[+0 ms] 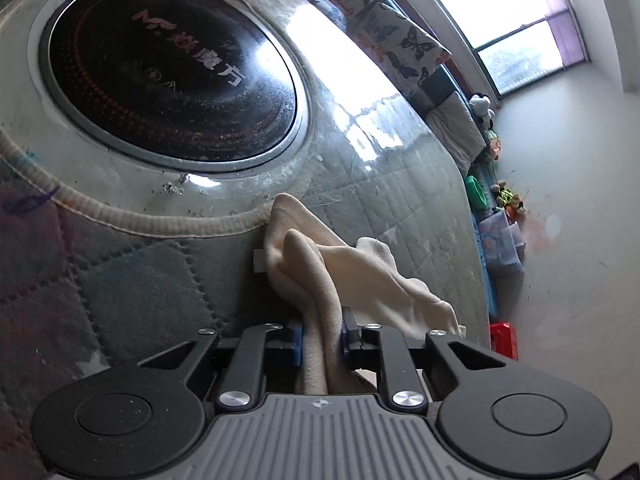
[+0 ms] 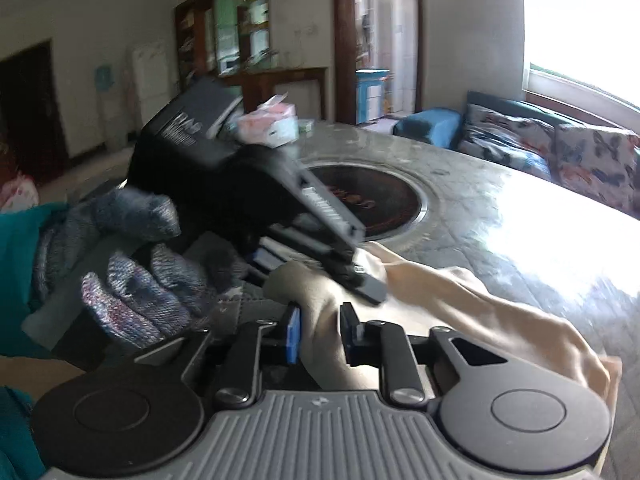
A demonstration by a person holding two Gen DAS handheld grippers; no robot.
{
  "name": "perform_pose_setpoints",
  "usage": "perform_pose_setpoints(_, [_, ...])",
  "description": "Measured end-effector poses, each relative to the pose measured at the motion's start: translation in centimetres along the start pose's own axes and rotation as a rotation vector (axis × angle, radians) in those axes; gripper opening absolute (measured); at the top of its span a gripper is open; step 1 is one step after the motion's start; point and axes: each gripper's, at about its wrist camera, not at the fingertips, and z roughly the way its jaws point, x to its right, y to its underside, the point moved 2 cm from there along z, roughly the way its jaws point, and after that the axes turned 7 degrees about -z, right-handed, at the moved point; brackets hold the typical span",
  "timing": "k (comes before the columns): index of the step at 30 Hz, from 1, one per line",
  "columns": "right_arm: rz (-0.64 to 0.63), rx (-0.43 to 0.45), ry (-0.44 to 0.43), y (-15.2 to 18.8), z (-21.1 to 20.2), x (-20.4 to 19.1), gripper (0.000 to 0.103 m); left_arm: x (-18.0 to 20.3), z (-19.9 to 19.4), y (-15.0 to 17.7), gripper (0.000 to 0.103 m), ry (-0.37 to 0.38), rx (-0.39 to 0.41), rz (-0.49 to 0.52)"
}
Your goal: Fold clothes
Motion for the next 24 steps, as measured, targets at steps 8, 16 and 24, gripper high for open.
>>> perform_pose_setpoints(8, [0.158, -0.006, 0.211, 2.8, -3.0, 6.9, 0.028, 0.5, 0.1, 0.2, 0.018, -0.026, 0.011, 0.048])
perform_pose_setpoints(16, [0.382, -0.055, 0.421, 7.7, -3.4, 14.4, 0.039, 0.9, 0.3, 0.3, 0.018, -0.046, 0.021, 0.087])
perform_pose_setpoints(24, [0.485, -0.020, 0.371, 9.2, -2.7, 16.2, 0.017, 2.2, 0.5, 0.5, 0.018, -0.094, 0.048, 0.173])
